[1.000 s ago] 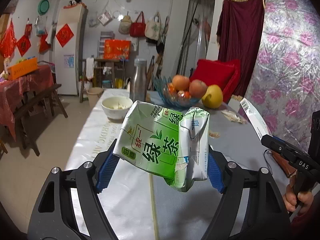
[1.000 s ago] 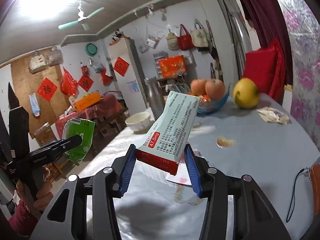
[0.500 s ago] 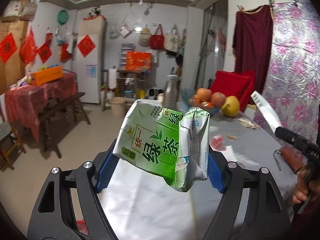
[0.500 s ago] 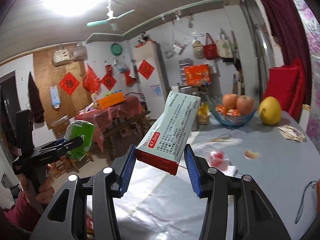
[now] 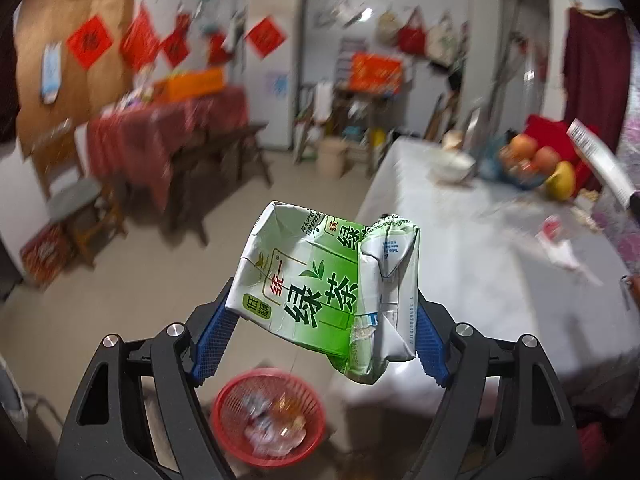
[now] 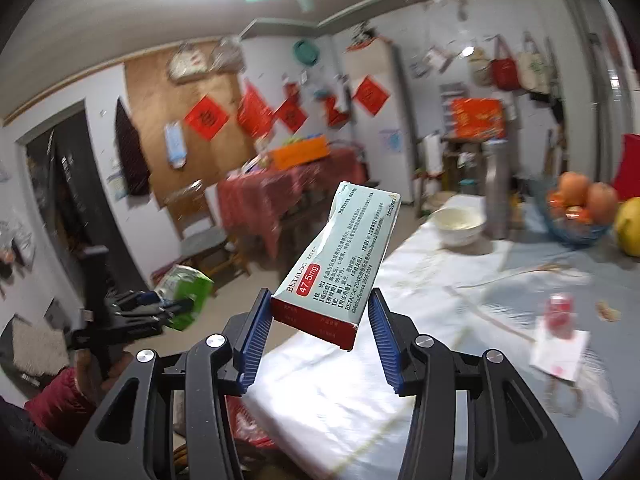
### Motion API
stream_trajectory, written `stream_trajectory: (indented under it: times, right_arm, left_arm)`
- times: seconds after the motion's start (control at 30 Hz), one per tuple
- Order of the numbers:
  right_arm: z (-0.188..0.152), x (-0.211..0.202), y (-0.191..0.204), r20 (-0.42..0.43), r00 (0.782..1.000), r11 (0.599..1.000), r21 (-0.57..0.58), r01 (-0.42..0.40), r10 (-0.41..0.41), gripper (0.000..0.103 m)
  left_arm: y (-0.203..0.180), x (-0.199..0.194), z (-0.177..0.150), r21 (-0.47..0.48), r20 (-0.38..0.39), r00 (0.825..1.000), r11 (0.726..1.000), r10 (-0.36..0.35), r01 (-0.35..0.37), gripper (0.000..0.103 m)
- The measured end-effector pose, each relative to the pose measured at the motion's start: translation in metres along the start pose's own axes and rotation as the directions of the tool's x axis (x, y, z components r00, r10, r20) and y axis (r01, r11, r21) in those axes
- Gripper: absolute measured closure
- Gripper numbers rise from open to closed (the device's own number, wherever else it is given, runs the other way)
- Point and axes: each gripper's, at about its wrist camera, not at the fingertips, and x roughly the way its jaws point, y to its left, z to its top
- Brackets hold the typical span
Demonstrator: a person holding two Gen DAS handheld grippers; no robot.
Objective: Collect trash
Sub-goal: 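Carry the carton with left tool to the basket while right tool carries the box, then release the carton into the basket with left tool while right tool drops the box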
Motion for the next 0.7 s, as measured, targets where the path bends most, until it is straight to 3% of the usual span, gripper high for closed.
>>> stream_trajectory:
  times: [0.13, 0.23, 0.47, 0.7]
  right_arm:
    - [0.001, 0.04, 0.036, -0.087, 0.994, 0.997, -0.04, -0.068, 0.064, 0.054]
    - [-0.003, 0.068, 0.067, -0.148, 0.983, 0.991, -0.067, -0.116, 0.105, 0.054]
    - [-0.016, 0.114, 0.11, -0.269, 0.951, 0.979, -0.094, -0.181, 0.15, 0.054]
    - [-0.033, 0.144, 0.127, -0.361, 0.916, 0.972, -0.091, -0.219, 0.173, 0.054]
  left_arm:
    - [0.046, 0.022, -0.037, -0.072, -0.101, 0.994, 0.997, 0.028, -0.035, 0.027]
    - [0.079, 0.043, -0.064, -0.145, -0.182, 0.983, 0.989, 0.009, -0.036, 0.027]
    - [0.093, 0.084, -0.1, -0.179, -0.303, 0.953, 0.983, -0.017, -0.04, 0.016]
    - [0.106, 0.095, -0.11, -0.245, -0.338, 0.938, 0.969, -0.07, -0.016, 0.014]
